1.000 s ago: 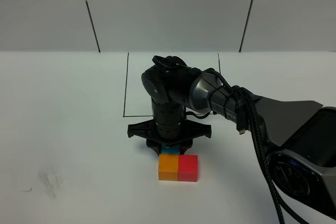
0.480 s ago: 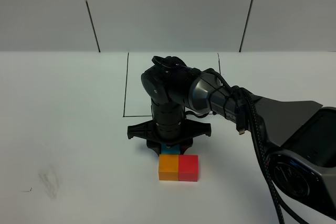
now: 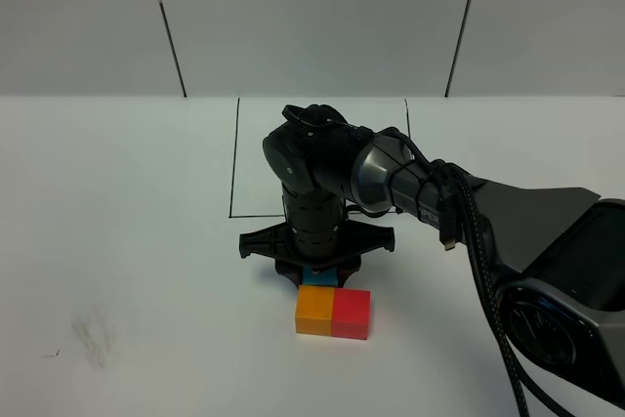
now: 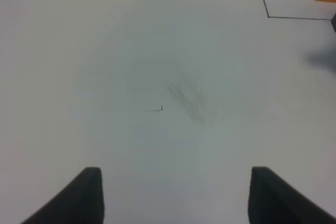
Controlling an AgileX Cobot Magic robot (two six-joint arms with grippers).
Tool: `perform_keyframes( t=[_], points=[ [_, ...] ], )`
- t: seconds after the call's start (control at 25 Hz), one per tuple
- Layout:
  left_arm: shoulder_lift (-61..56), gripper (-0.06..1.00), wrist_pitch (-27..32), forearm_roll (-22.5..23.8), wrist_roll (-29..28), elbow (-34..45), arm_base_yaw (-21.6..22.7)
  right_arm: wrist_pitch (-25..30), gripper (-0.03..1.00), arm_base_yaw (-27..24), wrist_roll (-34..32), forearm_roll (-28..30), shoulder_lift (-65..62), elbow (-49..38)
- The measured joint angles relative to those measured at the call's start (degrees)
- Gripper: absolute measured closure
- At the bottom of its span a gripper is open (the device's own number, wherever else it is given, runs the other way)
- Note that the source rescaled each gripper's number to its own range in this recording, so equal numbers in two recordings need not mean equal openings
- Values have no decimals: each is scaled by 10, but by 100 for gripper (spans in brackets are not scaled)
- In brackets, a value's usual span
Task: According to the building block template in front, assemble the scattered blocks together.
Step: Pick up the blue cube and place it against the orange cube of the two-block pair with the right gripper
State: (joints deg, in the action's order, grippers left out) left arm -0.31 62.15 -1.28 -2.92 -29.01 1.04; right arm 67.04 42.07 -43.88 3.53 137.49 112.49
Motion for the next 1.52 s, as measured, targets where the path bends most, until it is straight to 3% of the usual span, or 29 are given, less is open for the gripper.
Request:
perform_keyframes(
  t=[1.0,1.36,1.52],
  points=[
    [0,63,0,0,0,0,0,-30,75,0,-17,-42,0,0],
    [0,63,0,0,0,0,0,-49,13,0,45,-41,0,0],
    [0,63,0,0,0,0,0,-37,2,0,68,-20,-10,0]
  ],
)
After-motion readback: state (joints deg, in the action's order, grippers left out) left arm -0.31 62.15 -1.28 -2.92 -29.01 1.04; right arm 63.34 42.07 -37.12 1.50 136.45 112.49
